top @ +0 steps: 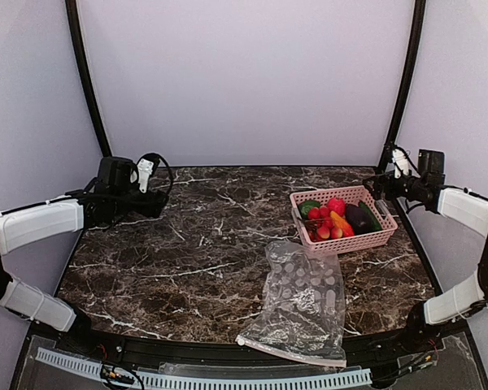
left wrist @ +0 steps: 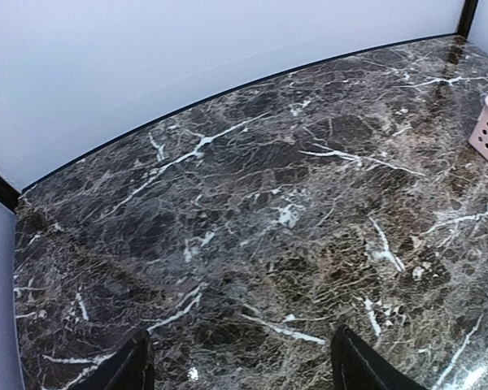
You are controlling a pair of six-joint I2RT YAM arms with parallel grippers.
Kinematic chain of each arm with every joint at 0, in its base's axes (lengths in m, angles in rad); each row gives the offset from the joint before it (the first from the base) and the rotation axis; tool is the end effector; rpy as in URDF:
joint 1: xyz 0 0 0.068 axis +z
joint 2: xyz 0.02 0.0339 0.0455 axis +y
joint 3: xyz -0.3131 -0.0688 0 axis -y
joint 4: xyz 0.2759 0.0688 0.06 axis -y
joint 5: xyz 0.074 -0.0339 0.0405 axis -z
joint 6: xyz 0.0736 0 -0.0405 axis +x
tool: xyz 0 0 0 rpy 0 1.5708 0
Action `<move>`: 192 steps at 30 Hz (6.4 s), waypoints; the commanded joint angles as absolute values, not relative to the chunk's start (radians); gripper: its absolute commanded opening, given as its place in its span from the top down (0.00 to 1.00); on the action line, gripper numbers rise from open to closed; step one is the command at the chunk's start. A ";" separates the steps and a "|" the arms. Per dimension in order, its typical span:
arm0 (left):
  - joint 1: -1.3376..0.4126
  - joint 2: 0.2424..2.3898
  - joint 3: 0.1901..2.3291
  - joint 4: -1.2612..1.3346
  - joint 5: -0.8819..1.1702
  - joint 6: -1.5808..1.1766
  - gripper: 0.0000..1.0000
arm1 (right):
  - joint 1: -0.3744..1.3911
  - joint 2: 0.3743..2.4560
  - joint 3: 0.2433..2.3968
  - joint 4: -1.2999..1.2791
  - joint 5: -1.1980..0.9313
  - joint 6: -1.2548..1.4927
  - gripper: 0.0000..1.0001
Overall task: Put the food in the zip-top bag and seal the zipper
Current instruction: Adjust the zipper food storage bag at the center of the board, then adjust the bin at the center of the board, then pick up the zipper food storage bag at the center of the board.
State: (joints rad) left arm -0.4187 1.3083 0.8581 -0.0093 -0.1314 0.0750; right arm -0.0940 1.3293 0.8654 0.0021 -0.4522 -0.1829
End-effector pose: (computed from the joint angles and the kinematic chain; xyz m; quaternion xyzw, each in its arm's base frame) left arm 0.3191 -0.1315 0.2847 0.1736 0.8305 -0.0351 0.5281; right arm 0.3457 -0.0003 0.2853 -0.1547 0.8225 0.1180 0.5345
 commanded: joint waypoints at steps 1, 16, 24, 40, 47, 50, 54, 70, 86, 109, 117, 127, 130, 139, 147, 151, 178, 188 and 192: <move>-0.460 1.258 0.820 0.055 0.047 0.109 0.28 | -0.103 1.300 0.828 0.090 -0.488 -0.236 0.02; -1.052 1.254 0.904 -0.164 0.022 0.343 0.26 | -0.107 1.317 0.802 0.054 -0.685 -0.399 0.03; -1.250 1.398 0.988 -0.259 0.014 0.349 0.04 | -0.107 1.328 0.795 0.051 -0.724 -0.420 0.06; -1.443 1.724 1.174 -0.194 -0.298 0.281 0.12 | -0.107 1.307 0.796 0.038 -0.742 -0.429 0.07; -1.372 1.803 1.249 -0.219 -0.228 0.058 0.30 | -0.107 1.337 0.801 0.035 -0.757 -0.432 0.07; -1.337 1.827 1.279 -0.234 -0.141 -0.032 0.41 | -0.106 1.353 0.810 0.020 -0.770 -0.433 0.08; -1.320 1.846 1.283 -0.216 -0.019 -0.017 0.54 | -0.106 1.361 0.816 0.011 -0.772 -0.440 0.09; -1.248 1.622 1.156 -0.331 -0.341 -0.183 0.99 | -0.034 1.451 1.004 -0.174 -0.764 -0.386 0.20; -1.112 1.382 0.863 -0.279 -0.579 -0.654 0.94 | 0.247 1.724 1.273 -0.347 -0.632 -0.144 0.44; -1.111 1.327 0.917 -0.417 -0.708 -0.567 0.40 | 0.476 1.965 1.568 -0.619 -0.326 -0.160 0.53; -1.111 1.278 0.888 -0.406 -0.726 -0.548 0.40 | 0.486 1.980 1.576 -0.627 -0.255 -0.143 0.55; -1.111 1.287 0.881 -0.390 -0.692 -0.574 0.40 | 0.488 2.004 1.600 -0.618 -0.208 -0.129 0.49; -1.111 1.286 0.878 -0.389 -0.687 -0.577 0.40 | 0.490 2.028 1.609 -0.621 -0.222 -0.127 0.50; -1.111 1.282 0.877 -0.382 -0.683 -0.573 0.40 | 0.538 1.998 1.573 -0.637 -0.193 -0.209 0.82; -1.111 1.313 0.901 -0.359 -0.673 -0.501 0.39 | 0.549 1.845 1.418 -0.669 -0.185 -0.259 0.91; -1.111 1.330 0.898 -0.326 -0.666 -0.477 0.39 | 0.555 1.731 1.288 -0.676 -0.239 -0.314 1.00; -1.112 1.638 1.111 -0.249 -0.310 -0.248 0.40 | 0.599 1.316 0.875 -0.728 -0.277 -0.902 1.00; -1.157 1.853 1.381 -0.549 -0.465 -0.210 0.40 | 0.596 1.235 0.973 -0.821 -0.317 -0.816 0.54; -1.194 1.933 1.479 -0.632 -0.562 -0.220 0.43 | 0.537 1.198 1.049 -0.857 -0.392 -0.746 0.49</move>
State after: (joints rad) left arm -1.1599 1.8740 1.3994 -0.4858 -0.4538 -0.2291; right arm 0.5838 1.2457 0.9668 -0.8074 -0.3008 -0.8219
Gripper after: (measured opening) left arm 0.585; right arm 0.492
